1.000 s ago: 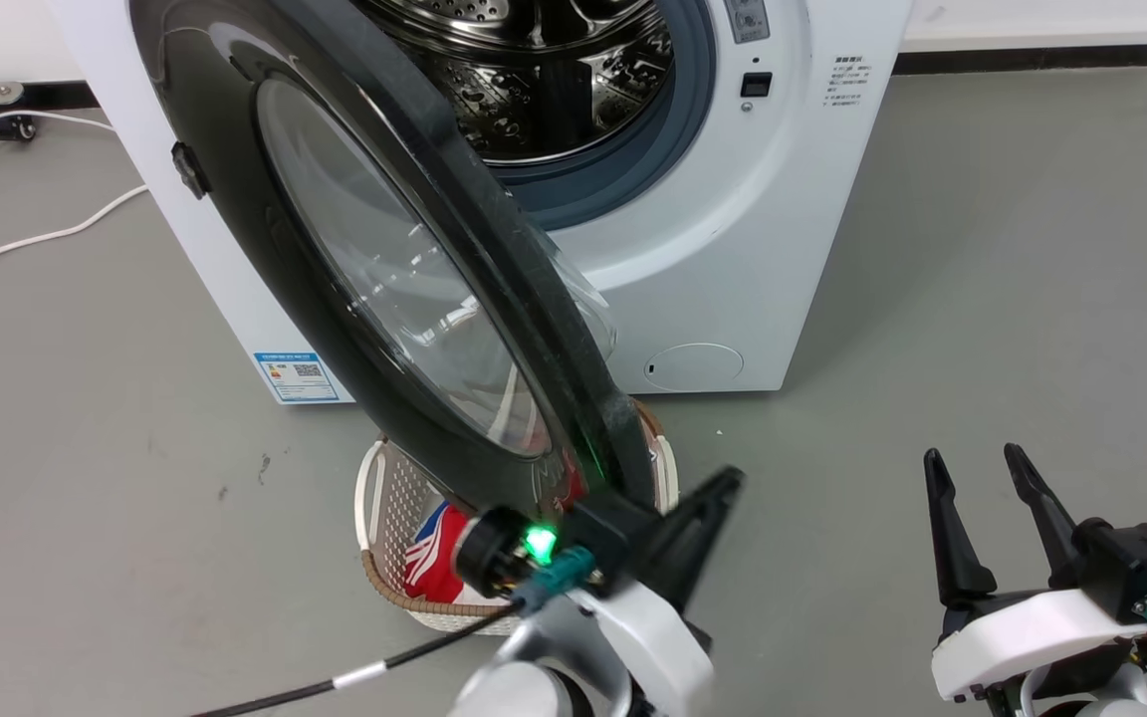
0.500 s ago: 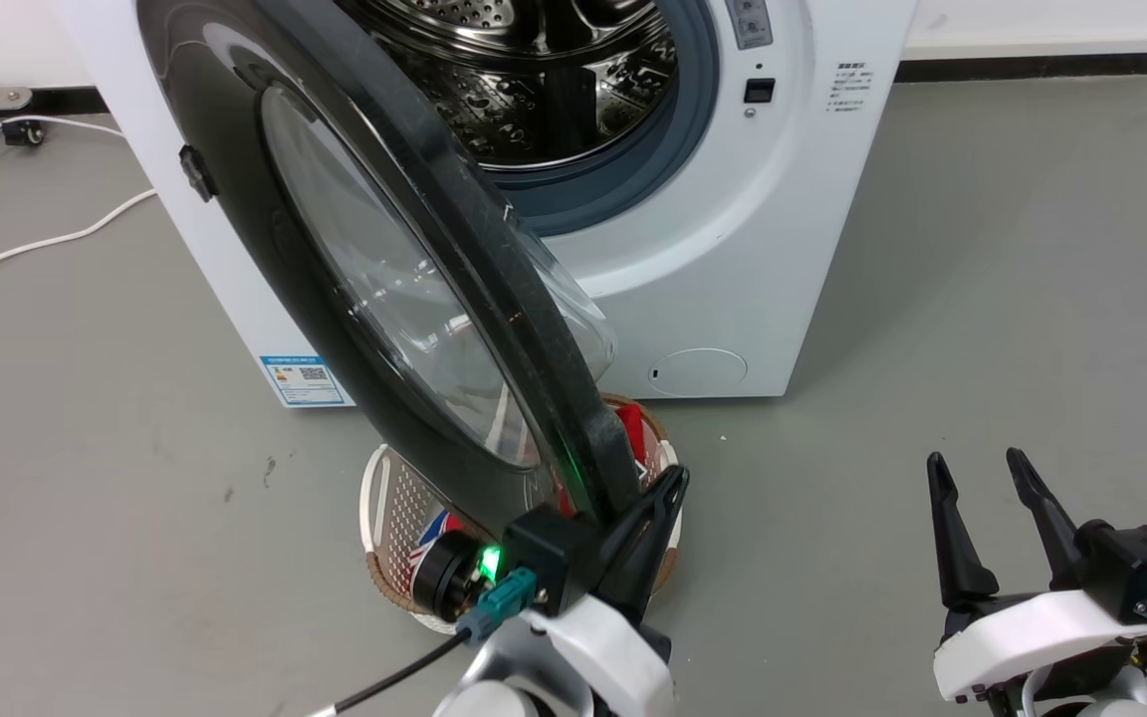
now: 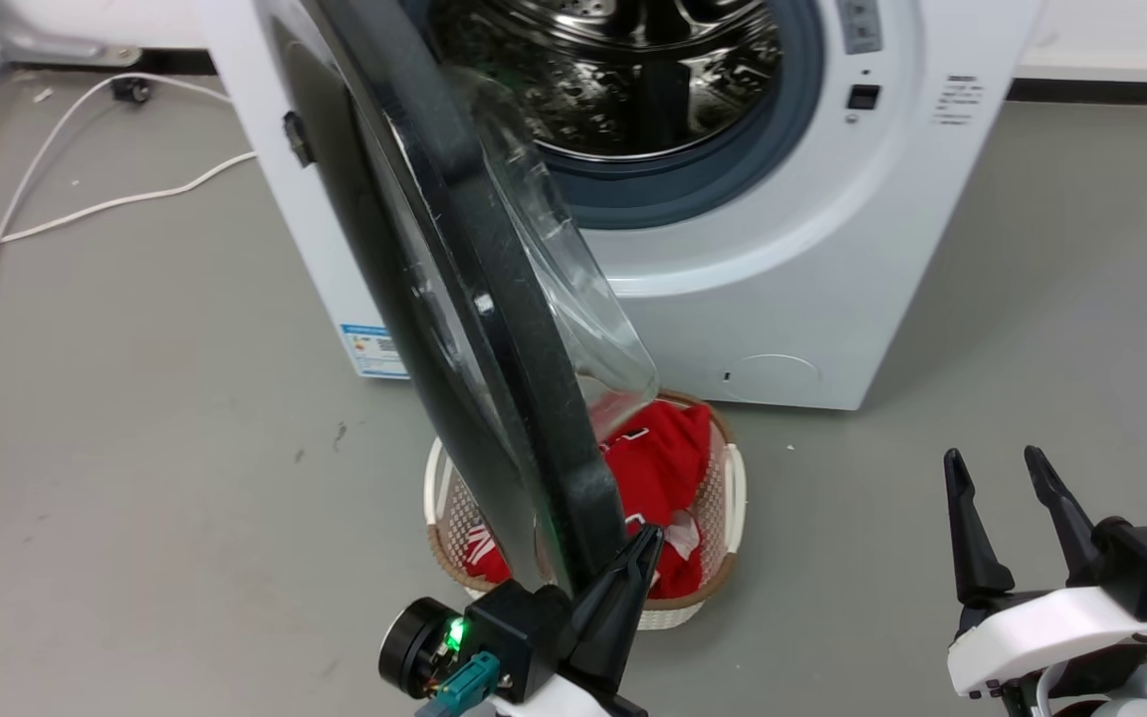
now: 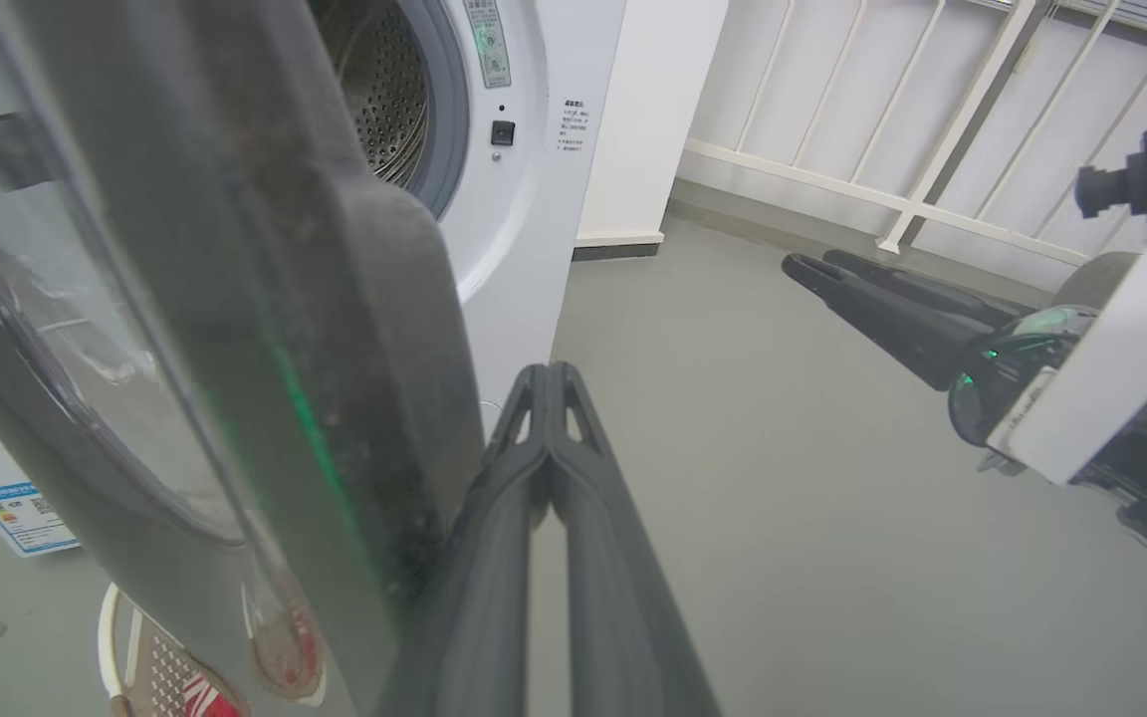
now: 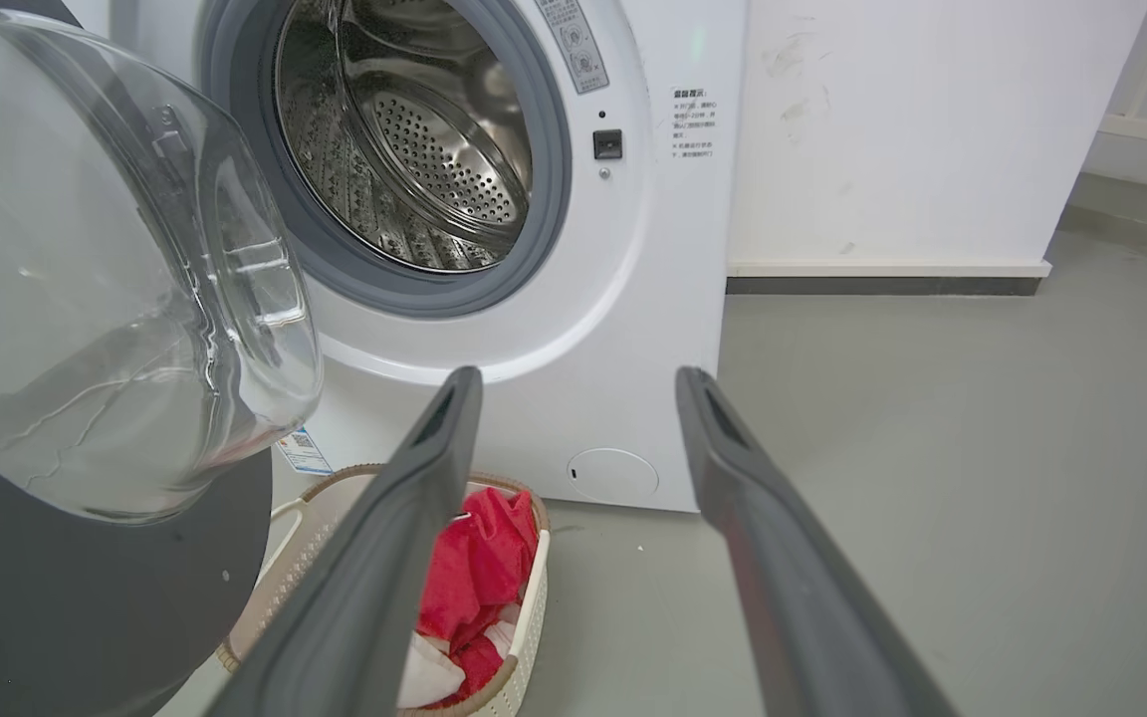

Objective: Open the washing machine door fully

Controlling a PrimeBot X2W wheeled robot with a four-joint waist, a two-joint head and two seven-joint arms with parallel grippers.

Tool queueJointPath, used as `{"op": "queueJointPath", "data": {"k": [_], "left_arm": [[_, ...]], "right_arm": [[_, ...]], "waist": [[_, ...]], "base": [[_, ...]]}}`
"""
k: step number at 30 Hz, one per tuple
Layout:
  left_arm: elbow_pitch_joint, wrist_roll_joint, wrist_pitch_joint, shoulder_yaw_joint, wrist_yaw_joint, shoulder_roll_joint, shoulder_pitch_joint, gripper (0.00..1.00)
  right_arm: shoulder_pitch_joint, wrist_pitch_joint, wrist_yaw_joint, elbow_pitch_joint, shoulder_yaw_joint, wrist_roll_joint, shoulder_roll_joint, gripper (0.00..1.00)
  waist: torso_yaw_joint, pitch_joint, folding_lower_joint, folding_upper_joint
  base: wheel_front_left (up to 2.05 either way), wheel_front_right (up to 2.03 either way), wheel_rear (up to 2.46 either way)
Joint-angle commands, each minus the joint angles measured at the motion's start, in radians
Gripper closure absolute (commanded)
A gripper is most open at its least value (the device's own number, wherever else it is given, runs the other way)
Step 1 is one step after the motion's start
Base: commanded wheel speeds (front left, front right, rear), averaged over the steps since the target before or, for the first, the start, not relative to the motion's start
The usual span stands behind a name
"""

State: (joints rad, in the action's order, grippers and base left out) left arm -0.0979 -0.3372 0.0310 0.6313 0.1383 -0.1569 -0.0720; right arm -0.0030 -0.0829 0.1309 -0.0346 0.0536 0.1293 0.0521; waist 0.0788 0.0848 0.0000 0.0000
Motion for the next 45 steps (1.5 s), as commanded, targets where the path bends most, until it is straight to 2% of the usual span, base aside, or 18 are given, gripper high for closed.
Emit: {"op": "queueJointPath", "data": {"k": [1, 8, 16, 25, 33, 45], "left_arm": [[0.011, 0.006, 0.004, -0.052, 0.039, -0.034, -0.003, 1.00], [-0.026, 0.018, 0.028, -0.050, 0.052, -0.032, 0.011, 1.00], [-0.044, 0.011, 0.054, -0.080, 0.092, -0.046, 0.043, 1.00], [-0.036, -0.049, 0.105, -0.188, 0.122, -0.069, 0.058, 1.00], [0.017, -0.145, 0.156, -0.345, 0.118, -0.117, 0.036, 1.00], [0.171, -0.233, 0.221, -0.547, 0.077, -0.182, -0.053, 1.00]], "right_arm": [[-0.007, 0.001, 0.000, 0.005, 0.002, -0.006, -0.002, 0.00], [-0.019, 0.010, 0.000, 0.014, 0.018, -0.004, 0.012, 0.00], [-0.002, 0.015, 0.000, 0.028, 0.038, -0.010, 0.015, 0.00], [0.008, 0.031, 0.000, 0.062, 0.051, -0.019, 0.009, 0.00], [-0.011, 0.049, 0.000, 0.088, 0.039, -0.023, 0.012, 0.00], [-0.033, 0.075, 0.000, 0.118, 0.036, -0.024, 0.028, 0.00]], "waist": [[0.018, 0.006, 0.0000, 0.0000], [0.099, 0.021, 0.0000, 0.0000], [0.210, 0.025, 0.0000, 0.0000], [0.297, 0.042, 0.0000, 0.0000], [0.297, 0.062, 0.0000, 0.0000], [0.252, 0.112, 0.0000, 0.0000]], "base": [[0.00, 0.00, 0.00], [0.00, 0.00, 0.00], [0.00, 0.00, 0.00], [0.00, 0.00, 0.00], [0.00, 0.00, 0.00], [0.00, 0.00, 0.00]]}}
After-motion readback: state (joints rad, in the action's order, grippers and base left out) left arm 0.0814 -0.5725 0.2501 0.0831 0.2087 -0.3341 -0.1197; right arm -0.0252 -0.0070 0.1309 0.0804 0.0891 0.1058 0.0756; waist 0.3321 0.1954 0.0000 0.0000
